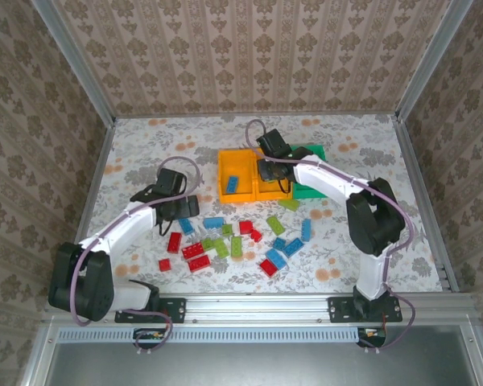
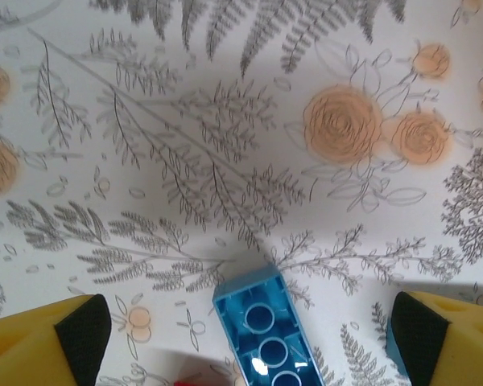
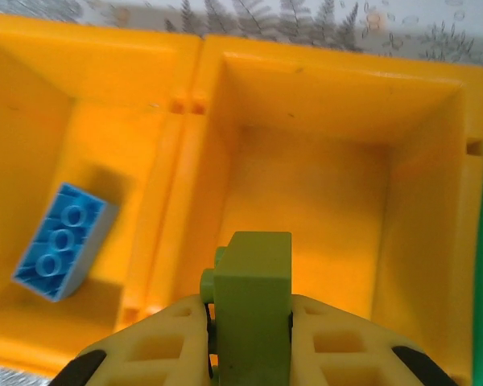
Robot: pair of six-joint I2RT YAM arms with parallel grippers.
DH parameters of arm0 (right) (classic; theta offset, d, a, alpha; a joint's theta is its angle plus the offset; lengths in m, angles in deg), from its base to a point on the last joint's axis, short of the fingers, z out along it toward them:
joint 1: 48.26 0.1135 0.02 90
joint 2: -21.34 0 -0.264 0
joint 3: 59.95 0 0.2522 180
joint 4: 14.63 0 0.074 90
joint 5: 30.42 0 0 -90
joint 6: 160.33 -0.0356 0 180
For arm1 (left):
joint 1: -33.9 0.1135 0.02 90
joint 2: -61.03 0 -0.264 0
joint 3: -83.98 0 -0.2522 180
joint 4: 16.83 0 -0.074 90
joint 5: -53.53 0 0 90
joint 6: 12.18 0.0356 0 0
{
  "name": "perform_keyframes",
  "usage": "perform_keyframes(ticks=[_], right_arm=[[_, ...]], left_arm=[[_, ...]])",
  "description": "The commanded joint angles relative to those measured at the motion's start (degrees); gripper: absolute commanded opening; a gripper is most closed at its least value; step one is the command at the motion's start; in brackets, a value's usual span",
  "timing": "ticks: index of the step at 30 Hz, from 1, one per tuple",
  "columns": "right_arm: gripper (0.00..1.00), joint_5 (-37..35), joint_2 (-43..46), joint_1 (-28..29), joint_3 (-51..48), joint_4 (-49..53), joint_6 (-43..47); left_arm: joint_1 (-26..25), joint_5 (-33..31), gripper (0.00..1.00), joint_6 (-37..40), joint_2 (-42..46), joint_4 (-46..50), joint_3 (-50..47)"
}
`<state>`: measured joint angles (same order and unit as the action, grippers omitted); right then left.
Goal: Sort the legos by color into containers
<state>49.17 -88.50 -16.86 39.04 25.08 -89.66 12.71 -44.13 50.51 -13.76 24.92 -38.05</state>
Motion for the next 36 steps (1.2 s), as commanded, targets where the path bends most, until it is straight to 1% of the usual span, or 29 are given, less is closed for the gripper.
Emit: perform_keyframes(ticks=[1,6,8,13,17,18,20,22,23,24,27,31,36], right_arm=[[0.23,-2.6,-2.3,-0.5,3.0,1.1,-0.3],[0.27,-1.9,-5.6,-0.7,5.3,3.3,-0.2],[0.30,-1.9,-6.4,-0.7,5.7,3.6,-0.3],[0.37,-2.1,-7.0,-0.9,5.7,3.3,-0.3],[0.39,-2.1,-6.8,-1.3,5.8,3.0,-0.3],[0.41,-2.1,-6.8,-1.3,5.8,3.0,-0.2],[0.48,-1.9,-6.5,-1.4,5.8,3.0,-0.4],[0.52,-0.9,-5.4,-1.4,4.8,2.3,-0.6],[0.56,-0.3,-4.6,-1.4,4.0,1.6,-0.7],[0.60,0.0,-3.5,-1.3,3.0,0.8,-0.6],[0.66,0.2,0.0,-1.3,0.0,-1.3,-0.9],[0.77,-0.5,4.6,-1.3,-3.3,-2.4,-1.1],[0.78,-1.9,9.6,-1.5,-6.8,-3.0,-0.9]], left_arm=[[0.5,3.2,0.92,-2.1,1.3,1.4,-1.1],[0.8,5.8,0.91,-3.3,0.1,1.2,-1.6],[1.1,6.5,0.90,-3.4,-1.2,1.3,-1.7],[1.5,7.3,0.85,-4.4,-2.4,0.2,-2.5],[1.6,7.6,0.82,-4.6,-3.5,-0.1,-2.2],[1.6,7.7,0.82,-4.5,-3.8,0.0,-2.1],[1.6,7.9,0.80,-4.4,-4.4,0.0,-1.9],[1.6,7.9,0.79,-4.4,-4.9,-0.2,-2.2],[1.6,7.8,0.78,-4.3,-5.1,-0.5,-2.3],[1.6,7.7,0.77,-4.2,-5.2,-0.7,-2.4],[1.6,7.7,0.72,-3.7,-5.5,-1.4,-3.0],[1.5,7.1,0.72,-3.6,-6.4,-1.6,-3.4],[1.5,7.5,0.66,-3.1,-8.1,-2.3,-3.3]])
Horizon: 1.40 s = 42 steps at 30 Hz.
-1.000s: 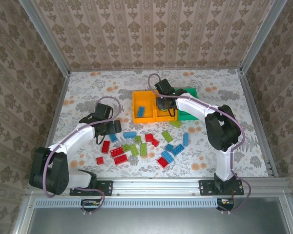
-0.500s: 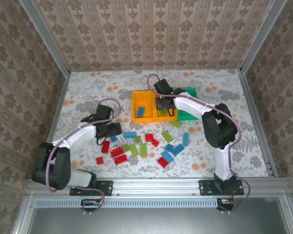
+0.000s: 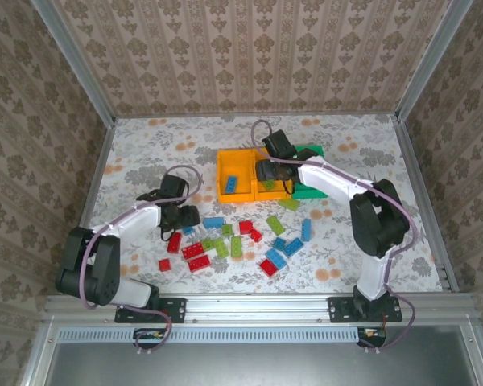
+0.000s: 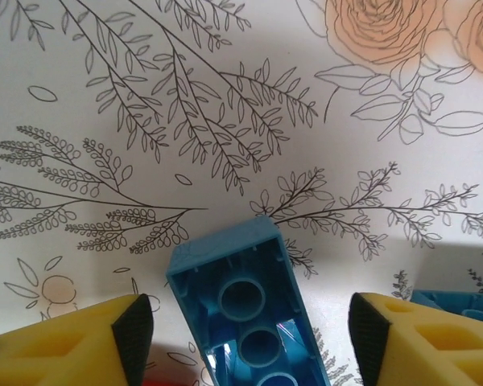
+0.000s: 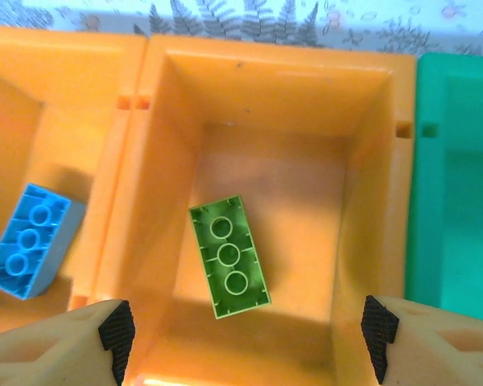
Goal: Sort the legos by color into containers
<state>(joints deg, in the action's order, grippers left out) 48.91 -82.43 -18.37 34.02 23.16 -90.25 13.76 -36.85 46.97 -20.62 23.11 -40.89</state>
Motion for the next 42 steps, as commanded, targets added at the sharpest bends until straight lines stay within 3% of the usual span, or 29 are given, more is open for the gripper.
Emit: perform_keyframes(ticks=[1,21,33,42], right_arm=[[0.79,-2.1,4.2,-0.1,-2.2,-1.1,-0.3],[0.83,-6.0,14.8,-1.7,-14.1,-1.7,2.0],[0.87,-8.2,20.7,-1.8,-23.0,-3.0,0.7],[0.87,-4.6,26.0,-1.8,-29.1,-3.2,-0.9]], left_arm=[[0.5,0.1,0.64,0.6,-1.5,-0.6,-0.5],[0.5,-1.0,0.29,2.1,-2.8,-2.3,1.2],[-3.1,-1.6,0.27,6.2,6.3,-3.4,10.0],[-9.2,5.1,0.28,12.6,-2.6,-5.9,24.1]])
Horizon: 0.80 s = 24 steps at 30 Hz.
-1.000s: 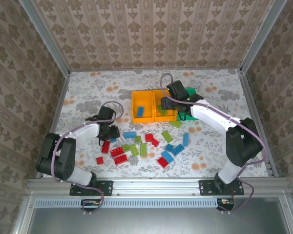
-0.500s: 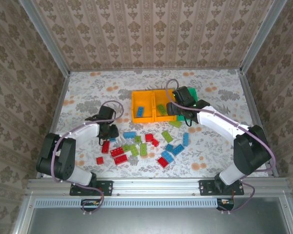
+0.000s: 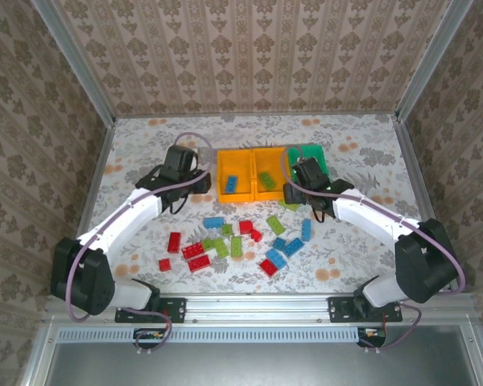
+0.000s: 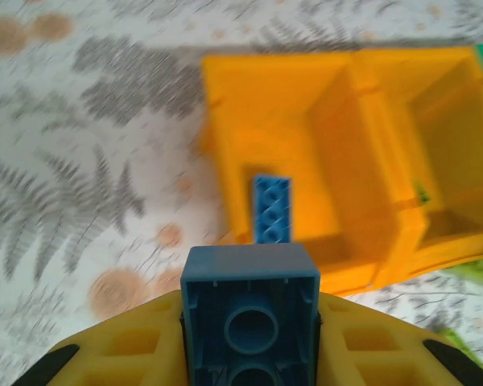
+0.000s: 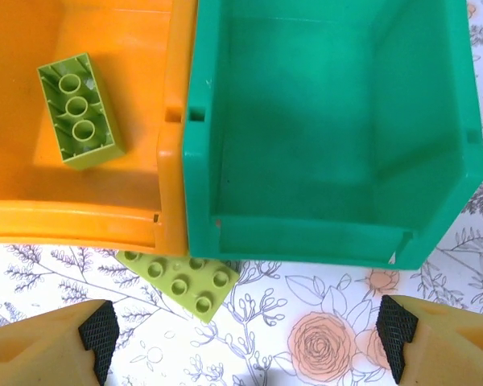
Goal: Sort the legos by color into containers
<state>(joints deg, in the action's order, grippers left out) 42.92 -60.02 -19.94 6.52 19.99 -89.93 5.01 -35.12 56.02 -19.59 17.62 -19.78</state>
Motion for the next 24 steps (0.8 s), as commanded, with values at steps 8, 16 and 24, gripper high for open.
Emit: perform_keyframes(ticks=[8,16,24], right_arm=[[0.87,4.0,6.8,-0.2,-5.0,5.6,-5.9],[0.82,6.7,8.4,0.3,-8.8,9.3,-10.2],[0.70,8.8,9.6,0.8,-12.5,9.6,-12.8]], left_arm=[[-2.0,5.9,0.30,3.3,-14.2,-1.4,11.1],[-3.5,4.3,0.32,2.6,-23.4,1.3,18.0],[-4.2,2.1,0.42,0.9,-27.5,2.4,19.7]])
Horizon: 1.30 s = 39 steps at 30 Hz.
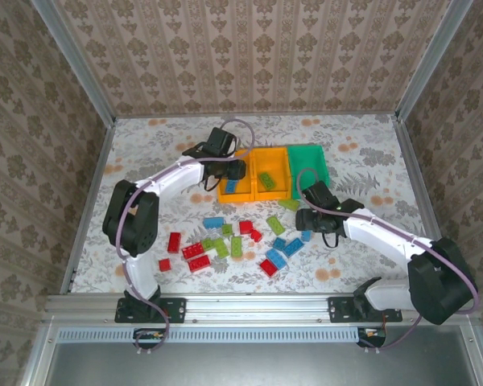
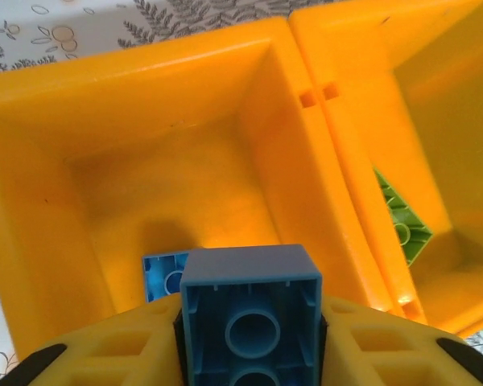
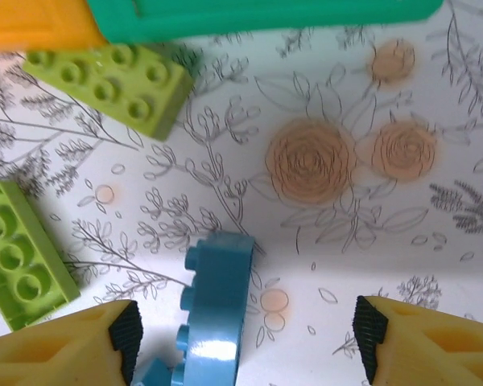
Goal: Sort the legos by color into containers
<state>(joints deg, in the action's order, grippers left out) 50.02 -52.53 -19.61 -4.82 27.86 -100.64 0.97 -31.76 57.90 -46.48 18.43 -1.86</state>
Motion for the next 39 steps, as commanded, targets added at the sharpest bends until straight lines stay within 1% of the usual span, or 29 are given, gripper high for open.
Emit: perform_keyframes(ticks=[1,3,6,10,13,16,21,24,27,30,32,33,35,39], right_arm=[[0.69,1.8,2.1,0.4,-1.5,1.8,-2.3],[0.68,2.2,2.0,0.5,-1.9,1.7,-2.5],[0.67,3.2,1.6,0.6,-2.3,1.6,-2.6],[0.69,5.1,1.2,1.0,-2.5,0.5,-2.7],[0.72,6.2,1.0,1.2,-2.4,-0.8,-3.3],[0.72,6.8,-0.3,1.3,-2.3,-1.7,-3.4],[0.70,6.7,-4.9,1.4,-1.3,-1.9,-3.0],[0.65,5.4,-7.7,1.4,-0.7,-1.8,-2.6],[0.57,4.4,-8.8,1.4,-0.1,-1.4,-2.3],[0.44,3.7,-8.2,1.5,0.3,-1.1,-2.0],[0.35,3.1,-6.6,1.8,0.5,-1.2,-2.2],[0.33,2.8,-6.2,2.0,0.6,-1.2,-2.1],[0.30,1.8,-3.1,2.6,1.4,-0.8,-2.0],[0.26,0.6,-0.4,2.9,3.3,-0.1,-1.7]], left_arm=[[-0.2,-1.0,0.44,-1.2,-0.6,1.3,1.6],[-0.3,-1.1,0.50,-1.4,-0.6,1.0,1.5],[-0.7,-1.2,0.55,-1.4,-0.1,0.8,1.3],[-1.5,-1.5,0.58,-1.4,1.8,-0.6,-0.7],[-2.4,-2.0,0.60,-1.5,4.4,-2.8,-3.9],[-2.9,-3.3,0.63,-1.9,7.5,-4.6,-7.6],[-3.1,-5.2,0.73,-2.5,13.2,-7.3,-13.3],[-3.1,-7.0,0.78,-2.1,16.2,-7.5,-16.0],[-3.1,-9.0,0.85,-1.6,18.7,-7.5,-18.3],[-3.1,-10.8,0.91,-1.5,20.8,-7.7,-20.3],[-3.1,-11.9,0.97,-1.6,21.9,-8.1,-21.6],[-3.1,-12.4,1.00,-1.6,22.4,-8.1,-22.2],[-3.0,-13.1,1.00,-1.7,23.0,-8.4,-23.1],[-3.0,-13.4,1.00,-1.6,23.2,-7.9,-23.7]])
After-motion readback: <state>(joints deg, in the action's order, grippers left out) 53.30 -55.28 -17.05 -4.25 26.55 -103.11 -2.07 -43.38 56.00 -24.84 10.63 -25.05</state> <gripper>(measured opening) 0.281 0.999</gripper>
